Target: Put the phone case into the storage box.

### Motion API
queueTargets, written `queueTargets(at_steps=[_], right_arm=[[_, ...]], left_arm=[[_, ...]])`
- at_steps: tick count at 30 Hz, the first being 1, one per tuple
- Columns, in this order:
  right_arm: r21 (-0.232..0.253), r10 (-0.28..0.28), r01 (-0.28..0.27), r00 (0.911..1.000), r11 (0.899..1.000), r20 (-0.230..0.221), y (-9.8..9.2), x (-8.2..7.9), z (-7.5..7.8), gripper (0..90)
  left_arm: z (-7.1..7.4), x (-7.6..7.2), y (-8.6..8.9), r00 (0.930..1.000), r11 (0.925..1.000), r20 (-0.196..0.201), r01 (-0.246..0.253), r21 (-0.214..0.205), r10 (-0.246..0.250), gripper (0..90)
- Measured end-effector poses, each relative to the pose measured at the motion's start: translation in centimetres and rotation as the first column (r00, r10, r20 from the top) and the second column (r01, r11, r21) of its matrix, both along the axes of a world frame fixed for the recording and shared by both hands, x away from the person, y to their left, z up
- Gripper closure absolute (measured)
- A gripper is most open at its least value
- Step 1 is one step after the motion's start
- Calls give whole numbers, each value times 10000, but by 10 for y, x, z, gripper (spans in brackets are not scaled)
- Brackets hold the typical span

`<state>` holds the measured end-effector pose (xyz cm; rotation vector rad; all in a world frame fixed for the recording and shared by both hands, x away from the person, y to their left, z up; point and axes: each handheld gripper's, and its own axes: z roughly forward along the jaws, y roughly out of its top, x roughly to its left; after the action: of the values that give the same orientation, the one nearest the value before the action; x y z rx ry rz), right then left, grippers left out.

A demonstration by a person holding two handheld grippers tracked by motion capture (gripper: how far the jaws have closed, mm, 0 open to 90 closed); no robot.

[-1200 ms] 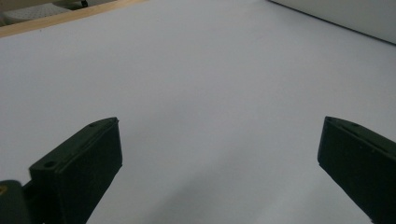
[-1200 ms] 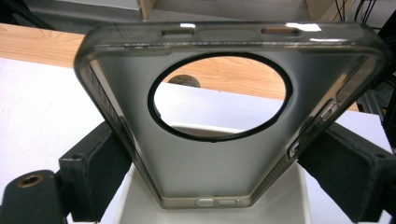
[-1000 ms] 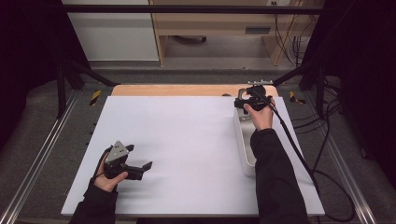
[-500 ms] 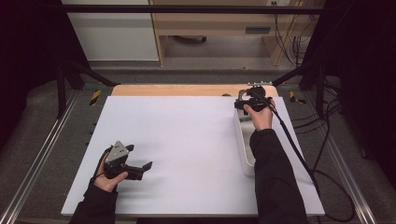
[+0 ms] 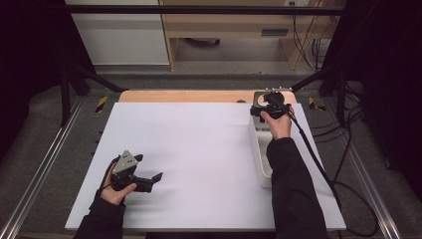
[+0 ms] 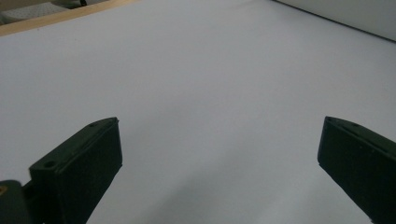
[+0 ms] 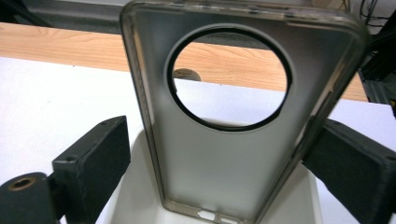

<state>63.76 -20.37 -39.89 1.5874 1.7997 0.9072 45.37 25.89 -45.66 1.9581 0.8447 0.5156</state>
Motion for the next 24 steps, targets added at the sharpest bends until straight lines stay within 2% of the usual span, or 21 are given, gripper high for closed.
queueTargets(at_steps=[3,12,19,24], right_arm=[[38,67,-67,10000,10000,61,-1,0,0,41],[102,187,-193,9984,9998,538,-6,-6,12,18],[201,615,-641,9918,9977,1124,-10,-18,26,18],[298,1104,-1161,9827,9928,1486,-10,-30,36,17]], left_arm=[[0,0,0,10000,10000,-4,-12,-8,12,0],[0,0,0,10000,10000,-3,-11,-10,11,0],[0,0,0,10000,10000,7,-8,-15,8,0],[0,0,0,10000,10000,14,-5,-4,5,0]])
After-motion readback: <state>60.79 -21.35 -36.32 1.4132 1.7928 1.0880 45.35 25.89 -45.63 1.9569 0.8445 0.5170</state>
